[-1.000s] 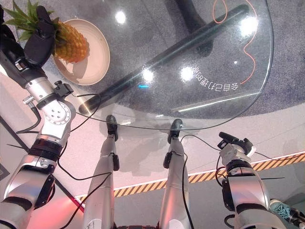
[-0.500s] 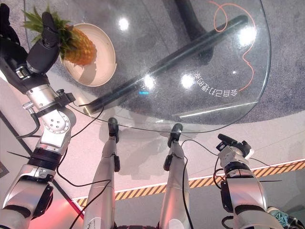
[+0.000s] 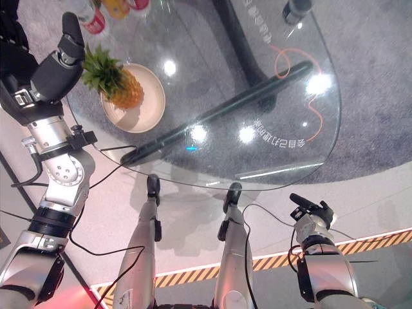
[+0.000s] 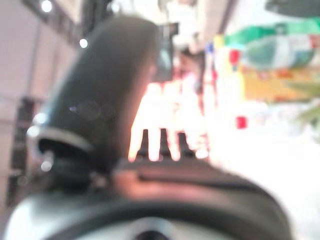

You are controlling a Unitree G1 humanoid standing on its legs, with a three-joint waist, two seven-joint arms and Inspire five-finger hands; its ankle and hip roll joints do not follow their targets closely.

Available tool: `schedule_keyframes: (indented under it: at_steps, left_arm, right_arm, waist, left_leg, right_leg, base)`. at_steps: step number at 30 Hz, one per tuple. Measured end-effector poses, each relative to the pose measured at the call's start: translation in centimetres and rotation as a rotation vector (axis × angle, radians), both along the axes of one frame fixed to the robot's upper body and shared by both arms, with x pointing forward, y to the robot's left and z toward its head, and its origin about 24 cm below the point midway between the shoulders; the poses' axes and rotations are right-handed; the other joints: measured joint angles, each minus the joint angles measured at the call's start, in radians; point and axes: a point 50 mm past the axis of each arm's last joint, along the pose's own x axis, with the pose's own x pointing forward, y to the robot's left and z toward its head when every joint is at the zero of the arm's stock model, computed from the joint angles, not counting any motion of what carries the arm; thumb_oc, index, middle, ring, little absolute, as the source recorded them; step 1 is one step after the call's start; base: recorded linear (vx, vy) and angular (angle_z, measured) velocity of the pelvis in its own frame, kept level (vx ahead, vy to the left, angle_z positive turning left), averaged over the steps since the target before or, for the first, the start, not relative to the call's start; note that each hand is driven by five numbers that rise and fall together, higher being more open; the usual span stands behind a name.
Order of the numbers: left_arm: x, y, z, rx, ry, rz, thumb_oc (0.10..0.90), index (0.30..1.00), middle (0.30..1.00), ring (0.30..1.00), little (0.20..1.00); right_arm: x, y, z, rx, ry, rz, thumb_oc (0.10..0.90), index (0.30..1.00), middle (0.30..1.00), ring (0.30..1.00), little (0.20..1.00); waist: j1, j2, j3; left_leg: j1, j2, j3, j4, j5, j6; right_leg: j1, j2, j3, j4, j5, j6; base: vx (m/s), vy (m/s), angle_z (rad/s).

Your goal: Pick up the fruit to the plate

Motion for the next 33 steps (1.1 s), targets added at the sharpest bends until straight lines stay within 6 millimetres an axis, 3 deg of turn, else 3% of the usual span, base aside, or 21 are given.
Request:
schedule_keyframes:
  at_steps: [4,9,11,12,14,16,17,18,20,22,27,33]
  left_arm:
    - [-0.7,3.5,-3.8,-0.138,0.155,0.013,0.800,0.900,0.900,0.900,0.900]
    - [-1.5,6.7,-7.4,-0.223,0.322,0.006,0.800,0.900,0.900,0.900,0.900]
    - [-2.1,7.9,-11.4,-0.284,0.477,0.006,0.800,0.900,0.900,0.900,0.900]
    - [-2.3,8.2,-12.4,-0.304,0.510,0.007,0.800,0.900,0.900,0.900,0.900]
    - [-3.6,8.6,-16.9,-0.401,0.660,0.023,0.800,0.900,0.900,0.900,0.900]
    - [-6.4,9.3,-21.8,-0.455,0.844,0.073,0.800,0.900,0.900,0.900,0.900]
    - [-7.7,9.7,-23.6,-0.485,0.915,0.102,0.800,0.900,0.900,0.900,0.900]
    - [-8.4,9.8,-24.5,-0.502,0.951,0.119,0.800,0.900,0.900,0.900,0.900]
    - [-11.1,9.8,-28.0,-0.572,1.120,0.172,0.800,0.900,0.900,0.900,0.900]
    - [-12.3,9.7,-29.4,-0.583,1.201,0.186,0.800,0.900,0.900,0.900,0.900]
    - [-18.0,9.4,-33.7,-0.554,1.525,0.225,0.800,0.900,0.900,0.900,0.900]
    - [-22.2,6.8,-37.0,-0.412,1.920,0.025,0.800,0.900,0.900,0.900,0.900]
  right_arm:
    - [-3.0,1.3,-3.5,0.061,0.044,0.059,0.800,0.900,0.900,0.900,0.900]
    - [-8.1,1.0,-6.8,0.068,0.158,0.087,0.800,0.900,0.900,0.900,0.900]
    - [-10.4,1.4,-8.2,0.063,0.234,0.137,0.800,0.900,0.900,0.900,0.900]
    - [-10.9,1.4,-8.5,0.057,0.253,0.153,0.800,0.900,0.900,0.900,0.900]
    - [-13.3,2.0,-9.8,0.053,0.336,0.208,0.800,0.900,0.900,0.900,0.900]
    - [-16.0,2.9,-11.1,0.066,0.426,0.245,0.800,0.900,0.900,0.900,0.900]
    - [-16.6,3.2,-11.4,0.067,0.461,0.267,0.800,0.900,0.900,0.900,0.900]
    - [-17.0,3.3,-11.6,0.067,0.483,0.277,0.800,0.900,0.900,0.900,0.900]
    - [-18.7,3.7,-12.2,0.061,0.570,0.330,0.800,0.900,0.900,0.900,0.900]
    - [-19.5,3.8,-12.4,0.060,0.614,0.355,0.800,0.900,0.900,0.900,0.900]
    - [-22.6,3.7,-13.0,0.075,0.776,0.402,0.800,0.900,0.900,0.900,0.900]
    - [-24.6,4.2,-13.4,0.110,0.921,0.550,0.800,0.900,0.900,0.900,0.900]
  waist:
    - [0.016,0.000,-0.001]
    - [0.034,0.002,-0.045]
    - [0.025,0.008,-0.132]
    - [0.021,0.010,-0.139]
    - [0.018,0.015,-0.200]
    - [0.001,0.015,-0.305]
    - [-0.002,0.016,-0.328]
    - [-0.004,0.017,-0.341]
    - [-0.009,0.021,-0.408]
    - [-0.012,0.024,-0.424]
    - [-0.018,0.035,-0.489]
    - [-0.024,0.064,-0.517]
  left_leg:
    - [0.199,-0.001,0.030,-0.074,-0.003,0.001]
    - [0.328,-0.010,0.046,-0.133,-0.013,0.010]
    - [0.348,-0.011,0.048,-0.161,-0.013,0.009]
    - [0.367,-0.011,0.049,-0.168,-0.012,0.007]
    - [0.425,-0.011,0.054,-0.168,-0.031,0.001]
    - [0.456,-0.007,0.064,-0.168,-0.053,-0.003]
    - [0.480,-0.005,0.071,-0.168,-0.060,-0.004]
    - [0.488,-0.005,0.074,-0.168,-0.064,-0.004]
    - [0.504,-0.005,0.081,-0.169,-0.073,-0.004]
    - [0.512,-0.003,0.081,-0.169,-0.074,-0.002]
    - [0.537,0.003,0.091,-0.176,-0.083,-0.002]
    - [0.538,0.007,0.092,-0.176,-0.081,-0.002]
  right_leg:
    - [0.205,0.004,-0.001,-0.112,0.025,0.012]
    - [0.364,0.003,-0.007,-0.238,0.057,0.023]
    - [0.385,0.003,-0.017,-0.260,0.059,0.025]
    - [0.400,0.003,-0.019,-0.260,0.058,0.027]
    - [0.454,0.002,-0.022,-0.261,0.036,0.031]
    - [0.483,0.004,-0.024,-0.262,0.015,0.032]
    - [0.505,0.004,-0.023,-0.262,0.009,0.034]
    - [0.511,0.004,-0.022,-0.262,0.006,0.034]
    - [0.523,0.004,-0.019,-0.267,-0.001,0.034]
    - [0.531,0.006,-0.020,-0.267,-0.002,0.033]
    - [0.555,0.008,-0.019,-0.267,-0.012,0.026]
    - [0.560,0.012,-0.021,-0.267,-0.013,0.028]
  base:
    - [0.13,0.103,-0.09]
    - [0.16,0.090,-0.01]
    - [0.30,0.080,0.01]
    - [0.31,0.078,-0.03]
    - [0.25,0.063,-0.05]
    - [0.29,0.091,-0.04]
    - [0.22,0.076,-0.09]
    - [0.14,0.060,-0.13]
    - [0.11,0.052,-0.07]
    - [0.07,0.028,0.00]
    - [0.06,0.039,-0.02]
    - [0.02,0.029,0.00]
